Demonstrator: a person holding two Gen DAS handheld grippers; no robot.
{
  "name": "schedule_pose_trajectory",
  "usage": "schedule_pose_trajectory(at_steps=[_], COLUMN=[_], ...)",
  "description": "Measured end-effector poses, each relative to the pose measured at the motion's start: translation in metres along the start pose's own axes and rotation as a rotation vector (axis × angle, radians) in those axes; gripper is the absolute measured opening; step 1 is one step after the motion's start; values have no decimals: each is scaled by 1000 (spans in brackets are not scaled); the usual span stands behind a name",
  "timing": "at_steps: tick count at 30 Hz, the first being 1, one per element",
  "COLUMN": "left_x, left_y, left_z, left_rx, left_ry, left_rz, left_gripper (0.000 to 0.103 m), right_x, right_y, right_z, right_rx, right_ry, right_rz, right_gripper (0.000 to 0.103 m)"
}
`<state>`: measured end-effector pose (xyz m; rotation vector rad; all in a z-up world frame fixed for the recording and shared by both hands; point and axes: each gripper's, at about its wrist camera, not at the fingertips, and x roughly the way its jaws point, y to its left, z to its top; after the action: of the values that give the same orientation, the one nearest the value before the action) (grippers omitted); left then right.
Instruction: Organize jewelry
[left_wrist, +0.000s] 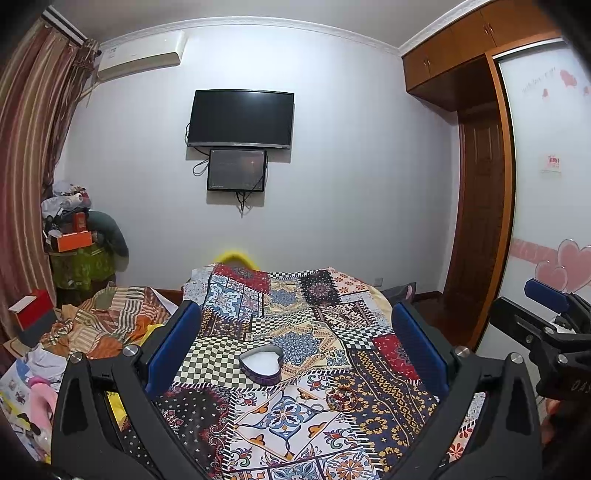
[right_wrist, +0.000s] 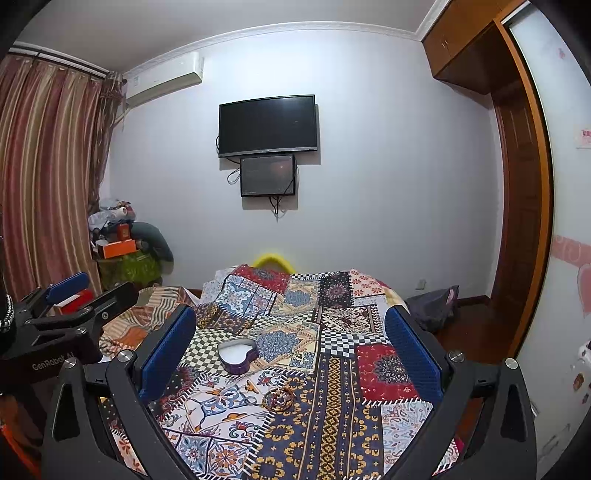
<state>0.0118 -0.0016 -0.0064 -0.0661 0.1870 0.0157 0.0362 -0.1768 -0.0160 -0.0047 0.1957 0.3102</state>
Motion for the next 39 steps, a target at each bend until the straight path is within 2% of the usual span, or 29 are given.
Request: schedule_pose_trajectory(at_steps=[39], left_x=[5], left_y=[2], left_z=[-3], left_rx=[-21], left_ry=[26], left_rz=[-2], left_gripper=[103], right_x=[-1], right_y=[1], right_z=[2], right_rx=[0], right_ry=[8], right_rz=[-11], right_gripper=[102])
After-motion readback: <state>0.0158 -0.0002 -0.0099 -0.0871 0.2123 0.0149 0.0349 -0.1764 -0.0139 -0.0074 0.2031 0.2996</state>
